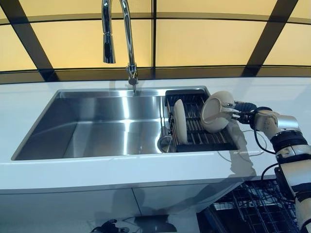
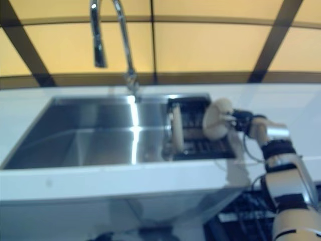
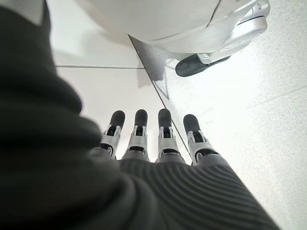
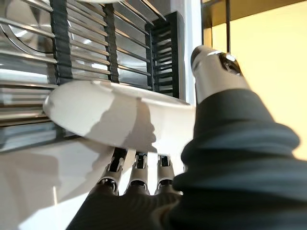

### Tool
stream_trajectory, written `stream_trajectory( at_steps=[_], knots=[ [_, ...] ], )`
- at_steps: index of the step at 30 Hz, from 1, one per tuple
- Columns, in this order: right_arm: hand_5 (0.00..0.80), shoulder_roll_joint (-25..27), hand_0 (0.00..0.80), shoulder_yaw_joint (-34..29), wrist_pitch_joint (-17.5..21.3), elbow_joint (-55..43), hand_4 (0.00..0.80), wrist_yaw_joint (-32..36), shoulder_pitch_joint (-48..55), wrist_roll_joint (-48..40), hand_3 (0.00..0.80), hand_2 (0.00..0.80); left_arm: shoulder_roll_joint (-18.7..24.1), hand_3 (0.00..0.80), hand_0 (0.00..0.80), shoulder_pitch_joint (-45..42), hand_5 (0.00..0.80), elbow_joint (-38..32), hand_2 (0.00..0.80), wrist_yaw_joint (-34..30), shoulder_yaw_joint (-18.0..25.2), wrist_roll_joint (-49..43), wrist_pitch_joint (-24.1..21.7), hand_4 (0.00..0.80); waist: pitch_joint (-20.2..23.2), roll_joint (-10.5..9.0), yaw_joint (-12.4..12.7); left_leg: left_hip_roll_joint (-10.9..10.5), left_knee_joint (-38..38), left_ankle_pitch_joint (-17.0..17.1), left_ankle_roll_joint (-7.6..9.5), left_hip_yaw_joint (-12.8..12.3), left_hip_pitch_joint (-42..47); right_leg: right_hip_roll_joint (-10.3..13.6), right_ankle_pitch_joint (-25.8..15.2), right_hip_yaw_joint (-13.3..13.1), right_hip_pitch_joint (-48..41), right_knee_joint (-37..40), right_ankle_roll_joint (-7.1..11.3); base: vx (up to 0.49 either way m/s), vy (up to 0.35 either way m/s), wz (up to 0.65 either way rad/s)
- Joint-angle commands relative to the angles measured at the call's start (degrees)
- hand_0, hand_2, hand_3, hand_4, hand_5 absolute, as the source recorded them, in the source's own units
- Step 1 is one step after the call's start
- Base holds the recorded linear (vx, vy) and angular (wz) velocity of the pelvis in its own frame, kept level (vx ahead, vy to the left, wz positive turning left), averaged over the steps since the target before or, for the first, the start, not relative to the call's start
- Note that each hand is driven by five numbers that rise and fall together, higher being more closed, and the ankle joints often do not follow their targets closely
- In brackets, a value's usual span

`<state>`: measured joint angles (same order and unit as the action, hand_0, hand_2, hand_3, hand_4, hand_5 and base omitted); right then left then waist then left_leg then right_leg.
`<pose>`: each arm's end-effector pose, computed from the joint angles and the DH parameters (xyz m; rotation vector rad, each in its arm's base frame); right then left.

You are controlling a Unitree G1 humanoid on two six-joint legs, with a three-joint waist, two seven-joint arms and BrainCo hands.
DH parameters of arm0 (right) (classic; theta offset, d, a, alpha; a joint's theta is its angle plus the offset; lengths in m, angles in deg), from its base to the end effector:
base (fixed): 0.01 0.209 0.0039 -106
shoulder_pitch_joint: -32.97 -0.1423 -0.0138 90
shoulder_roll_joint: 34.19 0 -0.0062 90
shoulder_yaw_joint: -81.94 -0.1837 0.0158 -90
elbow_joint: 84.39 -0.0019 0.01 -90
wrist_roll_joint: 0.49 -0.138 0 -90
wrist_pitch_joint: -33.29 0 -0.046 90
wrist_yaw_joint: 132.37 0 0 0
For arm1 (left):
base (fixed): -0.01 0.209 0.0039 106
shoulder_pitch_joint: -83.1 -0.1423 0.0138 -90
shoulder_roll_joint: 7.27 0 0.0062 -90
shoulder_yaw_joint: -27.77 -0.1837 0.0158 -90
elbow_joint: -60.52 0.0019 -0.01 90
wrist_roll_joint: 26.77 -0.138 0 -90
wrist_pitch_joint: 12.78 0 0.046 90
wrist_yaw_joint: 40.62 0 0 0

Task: Take plates into dishwasher

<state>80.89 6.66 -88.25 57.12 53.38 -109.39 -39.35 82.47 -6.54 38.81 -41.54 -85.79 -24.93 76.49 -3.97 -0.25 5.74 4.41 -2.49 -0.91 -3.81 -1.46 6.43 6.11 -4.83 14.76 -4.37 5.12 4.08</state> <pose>0.3291 -0.2822 0.1563 0.0077 0.4997 -0.0990 0.0759 0.2164 -0.1153 0.4460 1.2096 -0.1953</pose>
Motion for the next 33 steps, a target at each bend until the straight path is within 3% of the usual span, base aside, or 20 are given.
stream_trajectory(
  at_steps=[1, 6, 7, 9, 10, 11, 12, 13, 27, 33],
  knots=[
    [0.138, -1.23, 0.138, 4.73, 1.07, -0.09, 0.138, 0.23, -7.75, 0.63, 0.138, 0.138, 0.96, 0.0, 0.0, 3.6, 0.0, 2.27, 0.0, -0.01, -2.38, -0.61, -0.78, 0.0, 0.37, -4.94, 1.13, -1.58, -0.45, 1.93, -0.62, -4.32, 0.17, -1.97, 3.18, -2.06, -3.47, -0.59, -1.83, 0.0, 0.0, 0.0],
    [0.166, -1.43, 0.166, 4.92, 0.82, -0.16, 0.166, 0.59, -7.75, 0.8, 0.166, 0.166, 0.96, 0.0, 0.0, 3.59, 0.0, 2.14, 0.0, 0.08, -2.64, -0.54, -0.57, 0.0, 0.36, -5.04, 1.26, -1.63, -0.62, 1.99, -0.57, -4.21, 0.22, -1.96, 3.14, -2.04, -3.46, -0.59, -1.79, 0.0, 0.0, 0.0],
    [0.195, -1.58, 0.195, 4.96, 0.67, -0.3, 0.195, 0.54, -7.77, 0.89, 0.195, 0.195, 0.93, 0.0, 0.0, 3.58, 0.0, 2.09, 0.0, 0.13, -2.69, -0.55, -0.55, 0.0, 0.33, -5.04, 1.29, -1.62, -0.66, 2.03, -0.57, -4.19, 0.2, -1.95, 3.11, -2.01, -3.42, -0.61, -1.78, 0.0, 0.0, 0.0],
    [0.326, -1.77, 0.326, 5.13, 0.46, -0.38, 0.326, 0.27, -7.95, 0.85, 0.326, 0.326, 0.95, 0.0, 0.0, 3.61, 0.0, 1.99, 0.0, 0.07, -2.81, -0.57, -0.55, 0.0, 0.26, -5.05, 1.35, -1.63, -0.75, 2.07, -0.57, -4.19, 0.21, -1.94, 3.09, -1.98, -3.43, -0.58, -1.75, 0.0, 0.0, 0.0],
    [0.326, -1.77, 0.326, 5.13, 0.46, -0.38, 0.326, 0.28, -7.95, 0.86, 0.326, 0.326, 0.96, 0.0, 0.0, 3.61, 0.0, 1.99, 0.0, 0.07, -2.81, -0.57, -0.55, 0.0, 0.26, -5.05, 1.35, -1.63, -0.74, 2.07, -0.57, -4.19, 0.21, -1.94, 3.09, -1.98, -3.43, -0.58, -1.75, 0.0, 0.0, 0.0],
    [0.549, -1.93, 0.549, 5.38, 0.48, -0.24, 0.549, -0.06, -8.26, 0.7, 0.549, 0.549, 0.94, 0.0, 0.0, 3.73, 0.0, 1.84, 0.0, 0.09, -3.01, -0.39, -0.37, 0.0, 0.18, -5.02, 1.39, -1.6, -0.83, 2.15, -0.56, -4.18, 0.26, -1.94, 3.02, -1.94, -3.4, -0.61, -1.74, 0.0, 0.0, 0.0],
    [0.7, -2.04, 0.7, 5.41, 0.53, -0.27, 0.7, -0.13, -8.25, 0.85, 0.7, 0.7, 0.92, 0.0, 0.0, 3.79, 0.0, 1.74, 0.0, 0.11, -3.09, -0.28, -0.24, 0.0, 0.16, -4.99, 1.38, -1.62, -0.85, 2.18, -0.57, -4.16, 0.25, -1.94, 3.0, -1.93, -3.38, -0.61, -1.72, 0.0, 0.0, 0.0],
    [0.8, -2.11, 0.8, 5.47, 0.51, -0.36, 0.8, -0.23, -8.26, 0.84, 0.8, 0.8, 0.9, 0.0, 0.0, 3.76, 0.0, 1.64, 0.0, 0.13, -3.17, -0.25, -0.17, 0.0, 0.16, -4.99, 1.4, -1.63, -0.89, 2.19, -0.57, -4.15, 0.25, -1.91, 2.98, -1.91, -3.37, -0.6, -1.69, 0.0, 0.0, 0.0],
    [0.8, -2.6, 0.8, 5.64, 1.84, -0.99, 0.8, -2.23, -8.64, 0.98, 0.8, 0.8, 1.01, 0.0, 0.0, 3.99, 0.0, 1.16, 0.0, 0.04, -3.77, 0.43, 0.23, 0.0, -0.02, -4.79, 1.46, -1.62, -1.17, 2.27, -0.48, -4.25, 0.35, -1.72, 3.0, -1.64, -3.44, -0.66, -1.59, 0.0, 0.0, 0.0],
    [0.8, -1.64, 0.8, 5.89, 6.87, -2.42, 0.8, -5.81, -9.52, 3.0, 0.8, 0.8, 0.86, 0.0, 0.0, 3.74, 0.0, 0.98, 0.0, 0.24, -3.87, 0.58, 0.16, 0.0, 0.0, -4.7, 1.42, -1.69, -1.29, 2.23, -0.47, -4.24, 0.41, -1.6, 3.0, -1.62, -3.51, -0.6, -1.44, 0.0, 0.0, 0.0]
  ],
)
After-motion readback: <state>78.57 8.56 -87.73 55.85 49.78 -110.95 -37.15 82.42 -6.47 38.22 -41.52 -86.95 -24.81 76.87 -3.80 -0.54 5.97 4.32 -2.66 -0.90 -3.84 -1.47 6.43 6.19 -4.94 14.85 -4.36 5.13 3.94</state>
